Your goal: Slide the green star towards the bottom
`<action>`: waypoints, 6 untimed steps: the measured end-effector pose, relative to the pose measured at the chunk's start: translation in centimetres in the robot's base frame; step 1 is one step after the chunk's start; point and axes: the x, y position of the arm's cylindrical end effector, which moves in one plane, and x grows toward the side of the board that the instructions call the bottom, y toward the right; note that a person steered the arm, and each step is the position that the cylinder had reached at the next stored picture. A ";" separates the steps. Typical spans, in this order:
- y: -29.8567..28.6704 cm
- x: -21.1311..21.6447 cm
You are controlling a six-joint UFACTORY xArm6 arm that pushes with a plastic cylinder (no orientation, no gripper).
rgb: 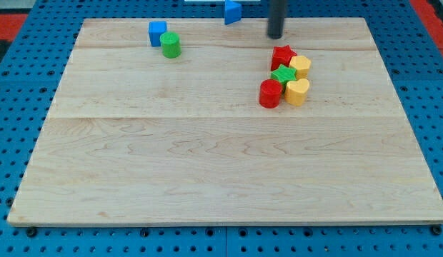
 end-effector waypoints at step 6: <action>-15.5 27.8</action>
